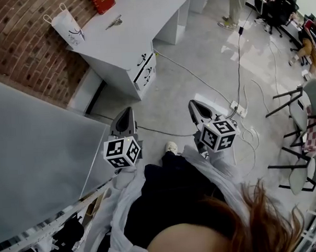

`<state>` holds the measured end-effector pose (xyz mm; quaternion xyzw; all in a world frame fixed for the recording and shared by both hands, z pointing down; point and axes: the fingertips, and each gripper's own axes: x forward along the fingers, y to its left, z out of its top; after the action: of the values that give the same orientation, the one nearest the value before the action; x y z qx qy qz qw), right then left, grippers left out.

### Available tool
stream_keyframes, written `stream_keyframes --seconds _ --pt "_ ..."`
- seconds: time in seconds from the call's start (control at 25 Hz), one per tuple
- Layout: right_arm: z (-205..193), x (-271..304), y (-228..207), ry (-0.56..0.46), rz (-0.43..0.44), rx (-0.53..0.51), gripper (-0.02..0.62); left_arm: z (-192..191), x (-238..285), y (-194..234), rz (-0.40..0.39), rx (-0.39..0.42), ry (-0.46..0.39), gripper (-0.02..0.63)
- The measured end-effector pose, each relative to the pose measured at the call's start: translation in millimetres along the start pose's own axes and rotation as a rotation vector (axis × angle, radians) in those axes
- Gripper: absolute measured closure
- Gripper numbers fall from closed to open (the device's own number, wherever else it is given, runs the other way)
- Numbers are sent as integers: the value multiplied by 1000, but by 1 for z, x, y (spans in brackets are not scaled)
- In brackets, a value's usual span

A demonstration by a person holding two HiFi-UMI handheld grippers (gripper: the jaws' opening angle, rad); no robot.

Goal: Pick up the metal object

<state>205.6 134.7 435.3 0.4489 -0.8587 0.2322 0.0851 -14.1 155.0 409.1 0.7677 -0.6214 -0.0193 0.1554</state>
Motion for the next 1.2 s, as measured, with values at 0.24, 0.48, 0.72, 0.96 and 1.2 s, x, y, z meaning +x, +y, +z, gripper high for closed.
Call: stream_keyframes --seconds 0.24,0.48,0.72,0.96,1.2 --pt "7 24 -17 21 39 -2 589 -3 22 0 32 3 2 584" --pt "4 44 -27 58 47 23 589 -7 41 5 48 -4 23 584" --pt "26 79 -52 56 32 78 589 3 87 19 53 -9 31 584" --pt "68 136 -69 41 27 70 589 23 152 41 45 -16 29 584" --pt "116 202 -80 29 31 68 589 54 213 73 40 -13 33 584"
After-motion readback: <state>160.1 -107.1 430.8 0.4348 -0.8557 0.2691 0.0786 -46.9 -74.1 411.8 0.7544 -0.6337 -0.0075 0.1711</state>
